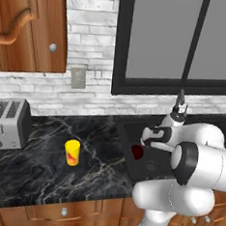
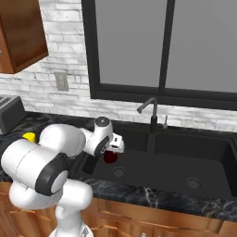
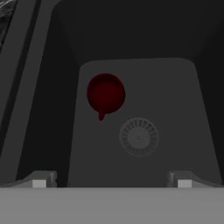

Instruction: Move any existing items from the left basin to the right basin for drying. Then move the cup from the counter to the left basin of the sink for washing.

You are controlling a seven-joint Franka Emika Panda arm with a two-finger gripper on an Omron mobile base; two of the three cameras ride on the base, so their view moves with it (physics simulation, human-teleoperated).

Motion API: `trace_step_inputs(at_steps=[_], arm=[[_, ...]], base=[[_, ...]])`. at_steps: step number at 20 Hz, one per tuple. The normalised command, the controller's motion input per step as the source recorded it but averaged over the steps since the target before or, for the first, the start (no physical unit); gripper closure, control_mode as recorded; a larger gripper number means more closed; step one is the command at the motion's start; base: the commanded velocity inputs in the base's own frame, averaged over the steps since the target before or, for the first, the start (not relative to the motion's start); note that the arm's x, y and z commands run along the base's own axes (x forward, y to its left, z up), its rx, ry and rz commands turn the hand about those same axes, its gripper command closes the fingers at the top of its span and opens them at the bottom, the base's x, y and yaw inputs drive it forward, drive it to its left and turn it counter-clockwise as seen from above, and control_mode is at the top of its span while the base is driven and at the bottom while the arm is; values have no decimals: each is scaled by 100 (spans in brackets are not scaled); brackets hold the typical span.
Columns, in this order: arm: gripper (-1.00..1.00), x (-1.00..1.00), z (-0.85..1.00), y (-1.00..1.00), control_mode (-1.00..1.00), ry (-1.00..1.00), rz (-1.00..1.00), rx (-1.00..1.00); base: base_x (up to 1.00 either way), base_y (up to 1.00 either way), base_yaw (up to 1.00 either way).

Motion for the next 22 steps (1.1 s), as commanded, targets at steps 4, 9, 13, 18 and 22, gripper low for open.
trace_step_inputs(at_steps=[4,9,13,18,22], arm=[[-100,30,-28,0,-100,2,0,0],[-100,27,-29,0,-100,3,0,0],[-100,27,-27,0,-100,3,0,0],[-100,28,-28,0,-100,4,0,0],[-100,26,-28,0,-100,4,0,0]], base=[[0,0,0],[0,0,0],[0,0,0],[0,0,0],[0,0,0]])
